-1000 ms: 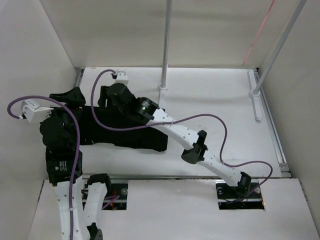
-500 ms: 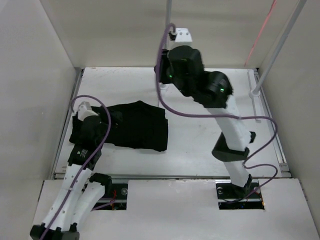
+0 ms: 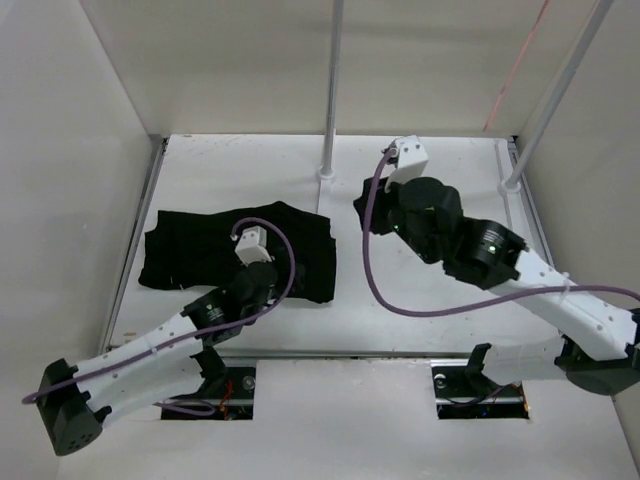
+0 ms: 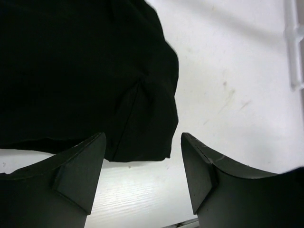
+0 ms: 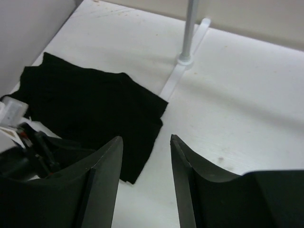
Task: Place the trousers on the hanger
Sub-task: Fold the trousers
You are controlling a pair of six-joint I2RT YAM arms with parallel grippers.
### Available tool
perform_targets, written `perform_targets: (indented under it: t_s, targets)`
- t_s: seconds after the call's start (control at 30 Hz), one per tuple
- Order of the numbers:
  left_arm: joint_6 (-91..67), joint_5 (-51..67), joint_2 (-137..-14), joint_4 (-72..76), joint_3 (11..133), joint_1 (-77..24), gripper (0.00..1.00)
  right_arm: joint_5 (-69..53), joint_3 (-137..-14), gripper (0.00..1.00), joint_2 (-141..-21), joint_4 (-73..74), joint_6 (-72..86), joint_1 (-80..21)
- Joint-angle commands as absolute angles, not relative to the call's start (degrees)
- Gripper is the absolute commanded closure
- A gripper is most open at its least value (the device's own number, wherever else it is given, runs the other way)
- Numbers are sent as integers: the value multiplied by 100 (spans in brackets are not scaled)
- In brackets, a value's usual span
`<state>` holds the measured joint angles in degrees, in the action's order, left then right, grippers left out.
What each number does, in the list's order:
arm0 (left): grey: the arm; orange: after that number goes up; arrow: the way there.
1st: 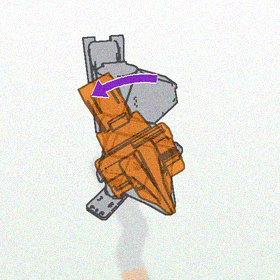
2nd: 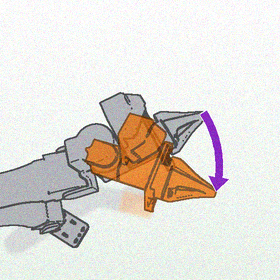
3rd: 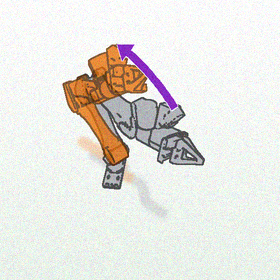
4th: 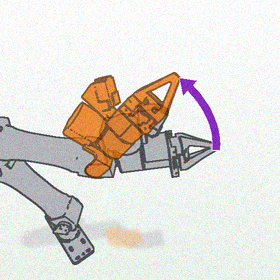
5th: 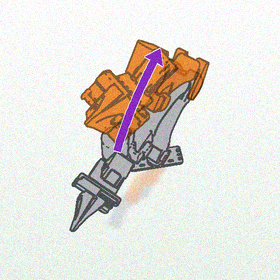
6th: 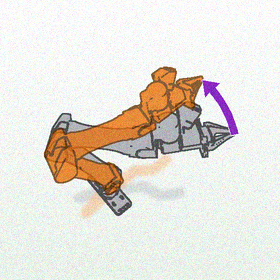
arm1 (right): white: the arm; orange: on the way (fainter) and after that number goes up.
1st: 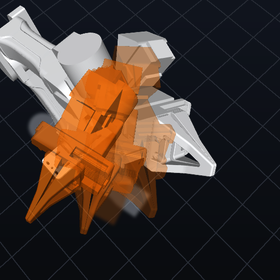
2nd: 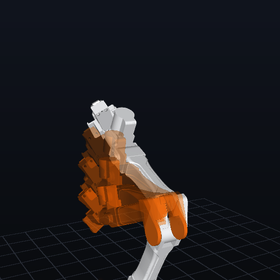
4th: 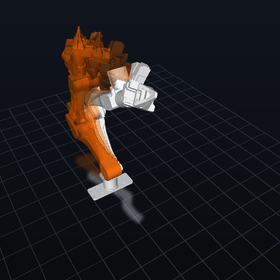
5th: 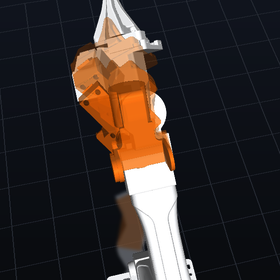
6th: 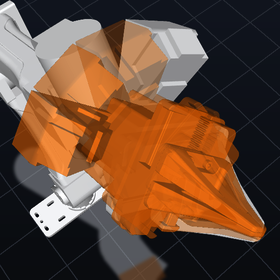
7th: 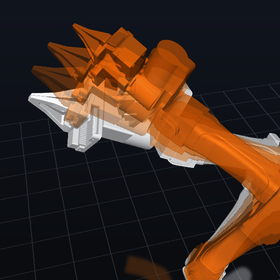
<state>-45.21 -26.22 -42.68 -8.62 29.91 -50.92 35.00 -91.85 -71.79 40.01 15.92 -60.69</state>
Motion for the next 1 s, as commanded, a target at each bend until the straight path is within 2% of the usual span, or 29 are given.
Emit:
perform_targets:
  t_s: [0.0,0.07,0.17,0.23,0.43,0.63,0.77,0.97]
  targets:
    - [-4587,-3164,-4551,-141,2892,-5470,40,2349,-8160,50,-7566,1893,2011,-5543]
    - [-4745,-3190,-4833,26,2848,-5707,42,1621,-7343,49,-7620,814,2223,-5122]
    - [-4983,-3269,-5219,490,2672,-5971,41,312,-6331,36,-7882,-734,2670,-4419]
    - [-5115,-3235,-5466,728,2619,-6025,37,-164,-6048,28,-8268,-1245,2995,-4075]
    - [-5439,-3313,-5792,677,2470,-6244,36,-833,-5406,20,-9499,-2555,3804,-3468]
    - [-6160,-3410,-6011,475,2198,-6569,36,-1643,-4615,23,-10256,-4532,4964,-3327]
    - [-6468,-3445,-5933,395,2057,-6588,36,-1881,-4456,25,-10713,-5202,5387,-3291]
    - [-6565,-3332,-6204,860,1951,-6324,31,-1925,-4447,43,-11021,-5686,5686,-3283]
